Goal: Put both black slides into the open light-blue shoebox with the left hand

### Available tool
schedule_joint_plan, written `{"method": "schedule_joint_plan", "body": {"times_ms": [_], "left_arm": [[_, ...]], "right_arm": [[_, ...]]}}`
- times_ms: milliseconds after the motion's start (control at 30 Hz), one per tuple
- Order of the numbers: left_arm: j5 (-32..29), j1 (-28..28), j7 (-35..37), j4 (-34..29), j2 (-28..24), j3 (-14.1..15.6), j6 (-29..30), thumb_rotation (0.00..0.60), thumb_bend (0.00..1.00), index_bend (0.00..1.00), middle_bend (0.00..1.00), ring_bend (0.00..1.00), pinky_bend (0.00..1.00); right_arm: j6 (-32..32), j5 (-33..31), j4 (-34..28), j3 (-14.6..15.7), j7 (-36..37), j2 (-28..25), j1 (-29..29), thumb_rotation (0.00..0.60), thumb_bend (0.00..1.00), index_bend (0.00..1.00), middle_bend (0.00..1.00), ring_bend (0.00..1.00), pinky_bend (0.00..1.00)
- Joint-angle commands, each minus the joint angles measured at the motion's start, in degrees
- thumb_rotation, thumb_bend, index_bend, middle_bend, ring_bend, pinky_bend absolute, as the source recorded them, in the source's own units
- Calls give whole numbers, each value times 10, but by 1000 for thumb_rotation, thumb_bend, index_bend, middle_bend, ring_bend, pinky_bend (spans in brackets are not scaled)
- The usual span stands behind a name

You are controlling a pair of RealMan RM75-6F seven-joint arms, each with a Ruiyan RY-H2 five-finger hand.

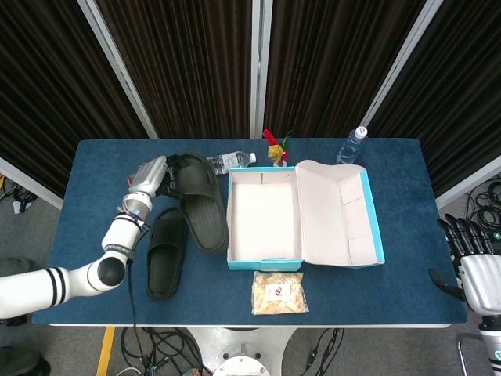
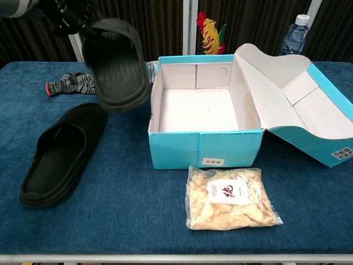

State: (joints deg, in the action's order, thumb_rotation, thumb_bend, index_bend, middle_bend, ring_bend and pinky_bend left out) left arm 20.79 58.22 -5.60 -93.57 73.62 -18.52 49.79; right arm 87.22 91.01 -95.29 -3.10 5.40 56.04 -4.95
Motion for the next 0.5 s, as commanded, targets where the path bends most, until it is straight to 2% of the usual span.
{"method": "schedule_joint_plan", "body": {"times_ms": [33,200,367,500], "left_arm": [[80,-22,102,32,35,-62,-35,600,0,490,478,700,844],[139,-1,146,106,97,-76,-83,600,0,491,481,688,829],[186,23,210,191,164,-91,-156,600,0,491,480,688,811],[223,42,231,247,206,-94,-179,600,0,491,480,688,804]], "right_arm": [[-1,1,-2,0,-2,-1,-1,600,150,0,44,0,7],[-2,-1,-6,0,-7,-4,0,600,151,0,44,0,7],[-3,-5,-9,-1,-9,-6,0,600,151,0,44,0,7],[-3,-9,-13,-2,-13,-10,2,600,150,0,44,0,8]]}}
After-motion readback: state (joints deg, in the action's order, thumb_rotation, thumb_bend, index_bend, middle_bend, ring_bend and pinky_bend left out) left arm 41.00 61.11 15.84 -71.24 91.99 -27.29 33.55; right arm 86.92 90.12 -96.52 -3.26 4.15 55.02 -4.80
